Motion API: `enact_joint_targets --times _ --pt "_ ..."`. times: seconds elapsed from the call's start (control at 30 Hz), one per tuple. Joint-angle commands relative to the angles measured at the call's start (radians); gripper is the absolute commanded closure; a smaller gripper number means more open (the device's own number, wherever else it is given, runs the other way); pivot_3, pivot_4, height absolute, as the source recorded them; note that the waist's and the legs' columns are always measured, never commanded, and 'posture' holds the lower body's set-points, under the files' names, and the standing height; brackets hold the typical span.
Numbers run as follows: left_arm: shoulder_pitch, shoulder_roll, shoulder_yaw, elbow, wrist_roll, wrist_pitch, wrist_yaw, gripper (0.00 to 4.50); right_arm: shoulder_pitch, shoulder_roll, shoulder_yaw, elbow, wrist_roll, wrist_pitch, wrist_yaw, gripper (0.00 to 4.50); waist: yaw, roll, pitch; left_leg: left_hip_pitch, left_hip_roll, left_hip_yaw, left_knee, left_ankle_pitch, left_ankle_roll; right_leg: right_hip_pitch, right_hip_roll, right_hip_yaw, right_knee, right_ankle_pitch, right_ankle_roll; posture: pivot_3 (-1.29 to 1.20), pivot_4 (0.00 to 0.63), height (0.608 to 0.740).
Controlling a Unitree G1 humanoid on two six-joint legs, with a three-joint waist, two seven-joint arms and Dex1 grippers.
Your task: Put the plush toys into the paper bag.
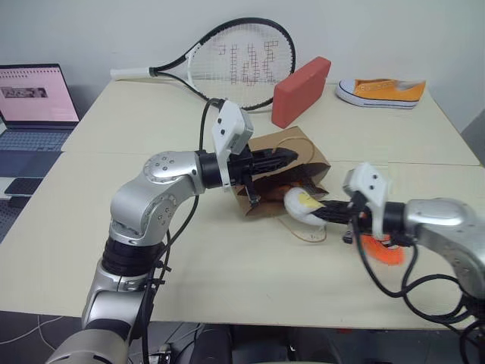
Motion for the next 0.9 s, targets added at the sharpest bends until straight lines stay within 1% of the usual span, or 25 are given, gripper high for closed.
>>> enact_joint_targets --times 0.03,0.37,0.67,0.73,0.77,0.9 --pt "0.001 0.007 0.010 -0.052 -0.017 -0.001 0.005 4.50 -0.045 0.047 0.037 0.053 -0.082 -0.056 -0.071 4.48 0.000 0.000 0.000 0.000 0.000 0.000 0.000 0.000 0.000 0.000 0.000 0.000 0.000 0.000 0.000 0.00 0.150 0.740" --pt "0.054 0.025 -0.031 -0.091 -0.009 -0.003 -0.013 4.50 -0.127 0.210 0.081 0.246 -0.208 -0.124 -0.172 4.48 -0.001 0.000 0.000 0.000 0.000 0.000 0.000 0.000 0.000 -0.001 0.000 0.000 0.001 0.000 0.000 0.00 0.150 0.740" --pt "0.073 0.035 -0.032 -0.102 -0.026 0.006 -0.018 4.50 -0.141 0.316 0.110 0.406 -0.356 -0.289 -0.264 4.48 -0.001 0.000 0.000 -0.001 0.000 0.000 0.000 0.000 0.000 -0.002 0.000 0.000 0.001 0.000 0.000 0.00 0.150 0.740" --pt "0.075 0.032 -0.029 -0.103 -0.032 0.012 -0.014 4.50 -0.135 0.335 0.099 0.417 -0.369 -0.313 -0.279 3.92 -0.001 0.000 0.000 -0.001 0.000 0.000 0.000 0.000 0.000 -0.002 0.000 0.000 0.001 0.000 0.000 0.00 0.150 0.740" --pt "0.074 0.030 -0.027 -0.102 -0.034 0.014 -0.011 4.50 -0.132 0.338 0.100 0.420 -0.376 -0.324 -0.278 3.73 -0.001 0.000 0.000 0.000 0.000 0.000 0.000 0.000 0.000 -0.002 0.000 0.000 0.001 0.000 0.000 0.00 0.150 0.740" --pt "0.065 0.018 -0.015 -0.084 -0.044 0.030 0.014 4.50 -0.114 0.347 0.100 0.413 -0.390 -0.355 -0.273 2.28 -0.001 0.000 0.000 0.000 0.000 0.000 0.000 0.000 0.000 -0.002 0.000 0.000 0.001 0.000 0.000 0.00 0.150 0.740"
